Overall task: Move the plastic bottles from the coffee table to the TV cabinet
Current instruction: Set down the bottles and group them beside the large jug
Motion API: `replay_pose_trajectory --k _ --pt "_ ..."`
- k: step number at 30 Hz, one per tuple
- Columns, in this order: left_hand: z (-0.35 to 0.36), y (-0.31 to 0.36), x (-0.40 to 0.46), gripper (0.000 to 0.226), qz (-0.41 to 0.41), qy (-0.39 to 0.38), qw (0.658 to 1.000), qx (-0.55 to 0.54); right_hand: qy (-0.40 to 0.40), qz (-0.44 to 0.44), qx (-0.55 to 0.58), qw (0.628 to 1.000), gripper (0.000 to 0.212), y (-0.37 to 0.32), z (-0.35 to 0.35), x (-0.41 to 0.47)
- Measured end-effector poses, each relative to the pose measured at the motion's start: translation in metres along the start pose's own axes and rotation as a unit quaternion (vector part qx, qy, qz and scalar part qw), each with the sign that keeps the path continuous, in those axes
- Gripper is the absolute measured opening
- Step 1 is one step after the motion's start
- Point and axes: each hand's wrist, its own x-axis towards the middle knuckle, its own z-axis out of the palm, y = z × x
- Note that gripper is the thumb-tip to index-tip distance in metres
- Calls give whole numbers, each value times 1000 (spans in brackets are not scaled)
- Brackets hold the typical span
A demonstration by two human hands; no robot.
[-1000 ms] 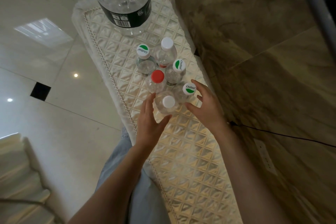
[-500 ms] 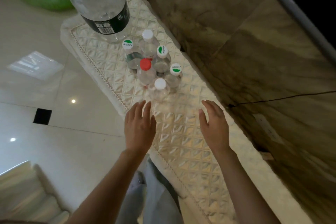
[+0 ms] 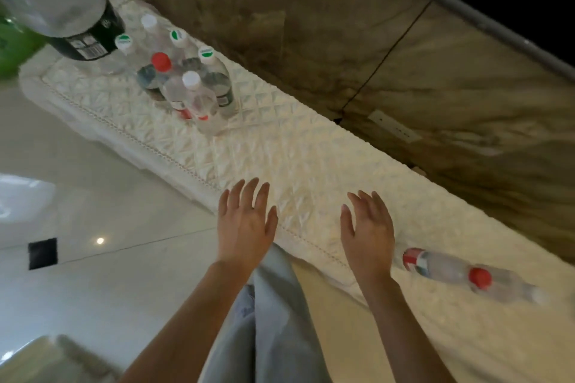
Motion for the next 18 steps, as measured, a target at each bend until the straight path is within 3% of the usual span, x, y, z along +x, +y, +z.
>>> replay_pose_trajectory --k 7,18 --pt "10 83 -41 45 110 1 994 -15 68 86 25 994 38 76 -38 -78" --pt "46 215 -65 51 210 -77 975 -2 125 179 29 976 32 211 -89 -150"
